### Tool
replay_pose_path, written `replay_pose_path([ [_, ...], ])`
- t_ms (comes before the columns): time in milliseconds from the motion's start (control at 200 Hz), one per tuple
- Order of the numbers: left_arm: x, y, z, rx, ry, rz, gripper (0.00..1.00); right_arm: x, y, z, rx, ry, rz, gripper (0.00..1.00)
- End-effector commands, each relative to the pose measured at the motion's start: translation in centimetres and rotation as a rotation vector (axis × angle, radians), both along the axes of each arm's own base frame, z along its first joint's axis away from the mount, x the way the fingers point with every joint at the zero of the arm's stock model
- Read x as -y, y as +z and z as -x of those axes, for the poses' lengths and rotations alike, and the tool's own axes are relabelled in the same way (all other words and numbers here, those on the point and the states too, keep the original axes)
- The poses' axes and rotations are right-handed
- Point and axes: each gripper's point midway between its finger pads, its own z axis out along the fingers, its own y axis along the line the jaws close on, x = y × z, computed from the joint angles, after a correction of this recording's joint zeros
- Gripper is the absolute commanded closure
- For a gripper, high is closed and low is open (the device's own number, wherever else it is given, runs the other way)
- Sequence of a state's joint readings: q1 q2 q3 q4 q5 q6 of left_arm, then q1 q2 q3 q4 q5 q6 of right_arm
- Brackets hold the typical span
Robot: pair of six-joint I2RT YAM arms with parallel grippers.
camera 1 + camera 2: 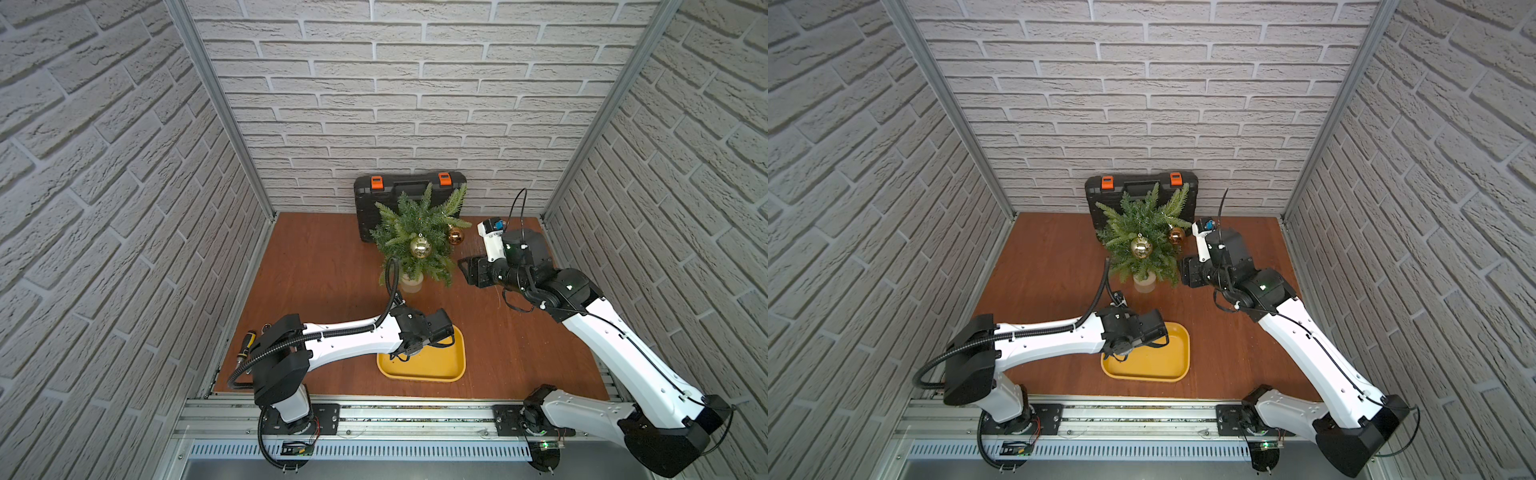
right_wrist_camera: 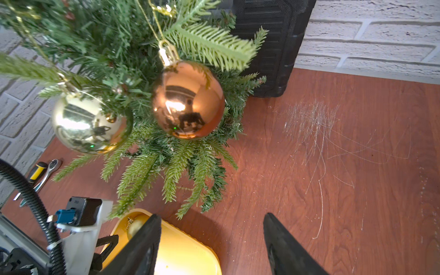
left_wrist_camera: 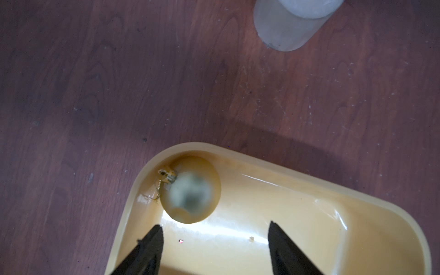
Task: Decorate the small christmas tree with ornaments
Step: Move an ornament from the container.
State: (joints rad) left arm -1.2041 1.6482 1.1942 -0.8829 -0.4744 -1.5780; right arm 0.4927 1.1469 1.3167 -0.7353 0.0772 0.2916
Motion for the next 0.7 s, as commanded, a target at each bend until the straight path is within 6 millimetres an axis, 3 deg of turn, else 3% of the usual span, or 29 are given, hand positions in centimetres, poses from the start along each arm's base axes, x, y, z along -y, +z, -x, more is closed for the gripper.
replay_pose_path([
  [0,-0.9,-1.0,0.2,0.011,0.089,0.003,0.29,-0.3,1.3,0.0,0.051,0.019,-0.042,0.32],
  [695,-1.3,-5.1,-0.5,-0.051,0.184,0.064,0.33,-0.1,1.3,0.4,0.047,0.016,-0.043,0.32],
])
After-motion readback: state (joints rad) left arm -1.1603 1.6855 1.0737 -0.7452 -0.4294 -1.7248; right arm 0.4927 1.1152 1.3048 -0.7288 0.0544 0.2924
